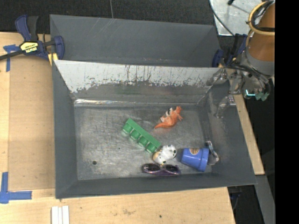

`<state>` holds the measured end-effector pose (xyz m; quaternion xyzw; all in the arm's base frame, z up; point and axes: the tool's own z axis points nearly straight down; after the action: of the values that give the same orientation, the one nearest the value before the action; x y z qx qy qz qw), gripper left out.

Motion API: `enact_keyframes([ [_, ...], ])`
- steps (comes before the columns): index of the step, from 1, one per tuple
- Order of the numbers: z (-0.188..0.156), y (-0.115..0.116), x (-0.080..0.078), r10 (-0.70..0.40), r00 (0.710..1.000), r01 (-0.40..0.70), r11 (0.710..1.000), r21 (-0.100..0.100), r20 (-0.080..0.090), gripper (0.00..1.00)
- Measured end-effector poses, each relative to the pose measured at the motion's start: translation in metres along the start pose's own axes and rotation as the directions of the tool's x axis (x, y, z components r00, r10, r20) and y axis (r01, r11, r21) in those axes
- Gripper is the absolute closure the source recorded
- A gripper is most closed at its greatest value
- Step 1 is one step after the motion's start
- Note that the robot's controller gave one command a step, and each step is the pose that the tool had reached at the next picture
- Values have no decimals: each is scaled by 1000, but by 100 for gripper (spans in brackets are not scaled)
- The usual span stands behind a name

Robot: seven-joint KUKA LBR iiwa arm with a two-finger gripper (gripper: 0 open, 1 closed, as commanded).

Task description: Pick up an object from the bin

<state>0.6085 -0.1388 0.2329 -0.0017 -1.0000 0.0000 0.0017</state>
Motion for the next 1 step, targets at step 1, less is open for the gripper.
enact_keyframes([
  [1,-5,1,-2,-3,1000,3,1000,1,8,0],
])
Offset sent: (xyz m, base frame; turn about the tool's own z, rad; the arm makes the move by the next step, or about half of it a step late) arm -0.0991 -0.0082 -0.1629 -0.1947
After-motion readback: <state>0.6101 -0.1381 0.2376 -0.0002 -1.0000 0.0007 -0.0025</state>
